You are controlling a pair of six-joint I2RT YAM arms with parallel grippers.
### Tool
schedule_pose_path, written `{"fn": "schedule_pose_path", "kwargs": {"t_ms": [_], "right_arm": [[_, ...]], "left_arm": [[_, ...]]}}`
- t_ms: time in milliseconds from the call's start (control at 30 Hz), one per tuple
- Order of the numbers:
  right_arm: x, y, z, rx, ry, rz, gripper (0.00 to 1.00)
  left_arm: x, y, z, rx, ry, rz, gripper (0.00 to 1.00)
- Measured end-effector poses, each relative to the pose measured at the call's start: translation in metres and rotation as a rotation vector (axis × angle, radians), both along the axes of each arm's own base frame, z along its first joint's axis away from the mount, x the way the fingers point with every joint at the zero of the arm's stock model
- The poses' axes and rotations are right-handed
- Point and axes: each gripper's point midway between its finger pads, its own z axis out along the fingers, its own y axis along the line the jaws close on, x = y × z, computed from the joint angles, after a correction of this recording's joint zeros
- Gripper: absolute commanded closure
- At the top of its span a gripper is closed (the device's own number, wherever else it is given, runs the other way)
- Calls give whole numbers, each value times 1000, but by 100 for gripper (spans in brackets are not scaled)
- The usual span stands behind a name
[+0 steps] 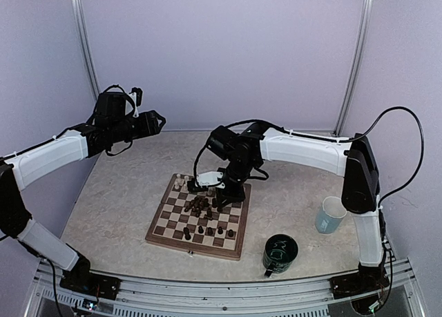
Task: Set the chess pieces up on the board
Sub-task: Pick up the king from the chessboard, then place the king on d8.
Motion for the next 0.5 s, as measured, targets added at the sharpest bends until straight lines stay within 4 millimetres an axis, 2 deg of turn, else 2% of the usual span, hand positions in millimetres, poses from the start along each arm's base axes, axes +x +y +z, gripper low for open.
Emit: {"fn": "schedule_pose_path", "kwargs": {"t_ms": [267, 500], "right_arm": [[-11, 10, 12, 30, 13, 28, 94], [-43, 39, 34, 91, 6, 116, 94]], "left_arm": [[0, 0, -2, 1, 4, -1, 30], [0, -1, -2, 1, 4, -2, 29]]}}
